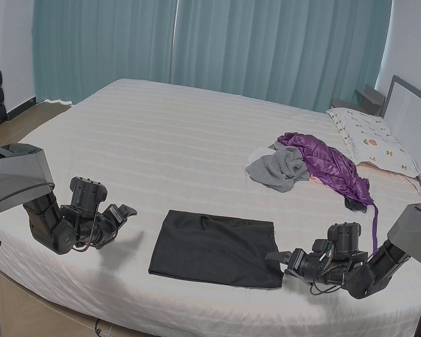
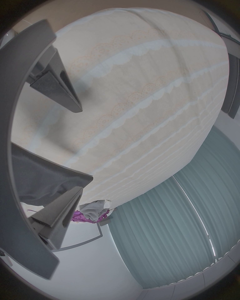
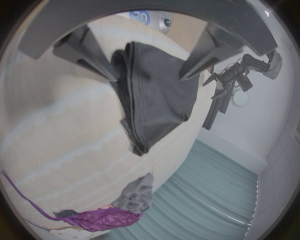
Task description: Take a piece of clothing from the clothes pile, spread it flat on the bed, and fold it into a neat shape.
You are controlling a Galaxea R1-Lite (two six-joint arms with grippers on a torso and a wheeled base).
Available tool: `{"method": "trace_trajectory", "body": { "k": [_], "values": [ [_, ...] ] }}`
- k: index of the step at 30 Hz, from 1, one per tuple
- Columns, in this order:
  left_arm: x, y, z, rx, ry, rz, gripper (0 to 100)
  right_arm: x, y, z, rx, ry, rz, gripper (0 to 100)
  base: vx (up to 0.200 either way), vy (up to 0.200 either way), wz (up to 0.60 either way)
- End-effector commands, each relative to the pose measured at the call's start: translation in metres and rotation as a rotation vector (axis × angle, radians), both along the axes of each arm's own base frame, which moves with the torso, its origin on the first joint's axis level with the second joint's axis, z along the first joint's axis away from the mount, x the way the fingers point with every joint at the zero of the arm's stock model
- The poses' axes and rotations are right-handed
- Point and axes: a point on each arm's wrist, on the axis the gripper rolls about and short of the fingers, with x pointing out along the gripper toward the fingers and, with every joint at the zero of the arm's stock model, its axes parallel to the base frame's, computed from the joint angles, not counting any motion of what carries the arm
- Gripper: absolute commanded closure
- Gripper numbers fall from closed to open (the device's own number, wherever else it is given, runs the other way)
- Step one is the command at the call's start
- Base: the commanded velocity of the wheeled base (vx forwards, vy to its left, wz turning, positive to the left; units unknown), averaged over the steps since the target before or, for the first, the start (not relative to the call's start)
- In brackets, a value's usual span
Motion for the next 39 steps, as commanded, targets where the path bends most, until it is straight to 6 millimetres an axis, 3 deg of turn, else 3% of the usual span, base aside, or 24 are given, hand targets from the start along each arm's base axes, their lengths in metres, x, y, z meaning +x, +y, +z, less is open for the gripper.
{"method": "trace_trajectory", "body": {
  "k": [1, 6, 15, 16, 19, 30, 39],
  "values": [
    [-0.001, 0.000, -0.001, 0.001, 0.005, -0.002, 0, 0.029, 0.004, 0.004, 0.010, -0.065, -0.031, 0, 0.000, 0.000, 0.00],
    [-0.001, -0.001, -0.001, 0.001, 0.005, -0.003, 0, 0.064, 0.015, -0.009, -0.018, -0.121, -0.083, 0, 0.000, 0.000, 0.00],
    [-0.001, -0.001, -0.001, 0.000, 0.002, -0.003, 0, 0.101, 0.033, -0.020, -0.038, -0.147, -0.107, 0, 0.000, 0.000, 0.00],
    [-0.001, -0.001, -0.001, 0.000, 0.002, -0.003, 0, 0.104, 0.033, -0.021, -0.040, -0.143, -0.106, 100, 0.000, 0.000, 0.00],
    [-0.001, -0.001, -0.001, 0.000, 0.002, -0.003, 0, 0.105, 0.034, -0.029, -0.053, -0.116, -0.111, 100, 0.000, 0.000, 0.00],
    [0.000, -0.004, -0.004, 0.023, -0.004, 0.016, 0, 0.118, 0.025, -0.018, -0.059, -0.165, -0.185, 100, 0.000, 0.000, 0.00],
    [0.021, -0.017, 0.000, 0.040, -0.062, -0.006, 0, 0.126, 0.013, -0.007, 0.011, -0.171, -0.271, 100, 0.000, 0.000, 0.00]
  ]
}}
